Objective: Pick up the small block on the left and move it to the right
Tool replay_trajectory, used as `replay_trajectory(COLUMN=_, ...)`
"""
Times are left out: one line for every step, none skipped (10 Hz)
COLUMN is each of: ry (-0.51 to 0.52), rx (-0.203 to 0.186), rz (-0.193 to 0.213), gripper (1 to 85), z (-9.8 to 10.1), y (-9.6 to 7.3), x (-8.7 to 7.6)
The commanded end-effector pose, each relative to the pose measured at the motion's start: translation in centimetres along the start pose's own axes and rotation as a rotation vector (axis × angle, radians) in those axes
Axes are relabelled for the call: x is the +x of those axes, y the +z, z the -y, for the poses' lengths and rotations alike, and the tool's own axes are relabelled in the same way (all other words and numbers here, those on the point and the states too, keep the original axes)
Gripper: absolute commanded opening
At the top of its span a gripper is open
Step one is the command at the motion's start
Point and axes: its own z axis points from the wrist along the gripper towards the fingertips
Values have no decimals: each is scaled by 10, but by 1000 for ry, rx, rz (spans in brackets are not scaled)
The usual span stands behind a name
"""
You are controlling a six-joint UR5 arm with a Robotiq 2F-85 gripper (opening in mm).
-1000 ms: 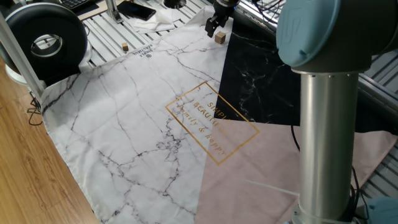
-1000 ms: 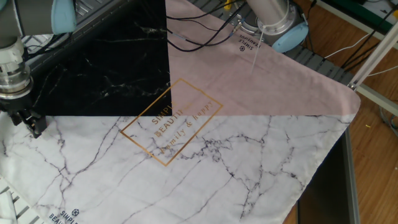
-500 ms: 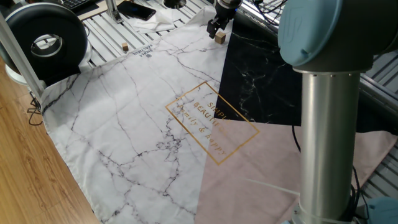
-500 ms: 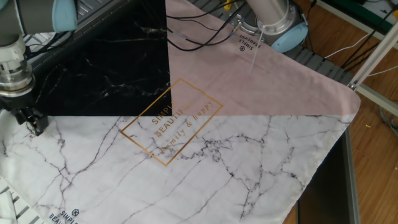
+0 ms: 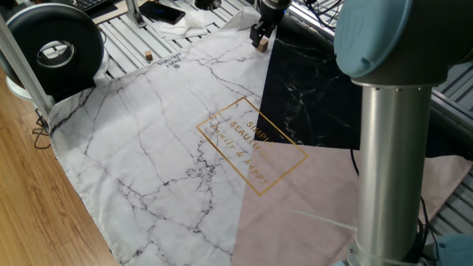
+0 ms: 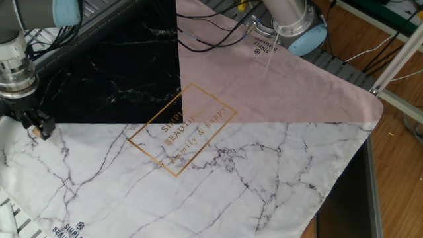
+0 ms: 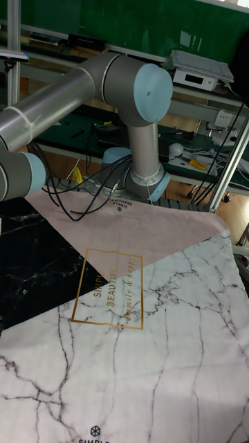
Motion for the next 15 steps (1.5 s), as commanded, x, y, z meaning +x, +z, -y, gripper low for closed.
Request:
replay_trajectory(ry=17, rx=-16, rz=-2, gripper=493, z=-1, y=-3, x=1)
replay_trajectory(ry=21, rx=-17, rz=-4, gripper=470, z=-1, y=-2, x=2)
replay_trajectory(ry=26, rx=-11, rz=-6, gripper=420, z=0, y=-2, x=2)
replay_trajectory(ry=34, rx=-13, rz=-9, gripper=360, z=-1, y=-2, x=3)
replay_trajectory(ry=46, rx=-18, rz=-13, gripper=260, z=-2, y=-3, x=3)
replay_trajectory(ry=43, rx=-15, rz=-13, gripper=253, z=-1, y=-4, x=3)
replay_trajectory(ry=45, rx=-16, rz=-22, gripper=230, z=-2, y=-7, x=3)
replay_trajectory(ry=46, rx=-15, rz=-38, gripper=167, z=-3, y=-12, x=4)
replay_trajectory(ry=40, rx=-4, rz=-51, gripper=110, z=1, y=-21, x=3)
replay_trajectory(ry=31, rx=-15, rz=-68, gripper=97, z=-3, y=-36, x=-1)
replay_trajectory(ry=13, rx=-10, rz=-79, gripper=33, z=-7, y=-53, x=-7)
replay_trajectory(ry=-28, rx=30, rz=-97, gripper=7, z=-7, y=-68, x=-18)
replay_trajectory(ry=-80, rx=117, rz=-71, gripper=7, z=4, y=-77, x=-39)
replay_trajectory(ry=-75, rx=97, rz=-71, gripper=7, z=-21, y=-79, x=-50)
replay_trajectory(ry=-44, rx=33, rz=-58, gripper=7, z=-60, y=-78, x=-60)
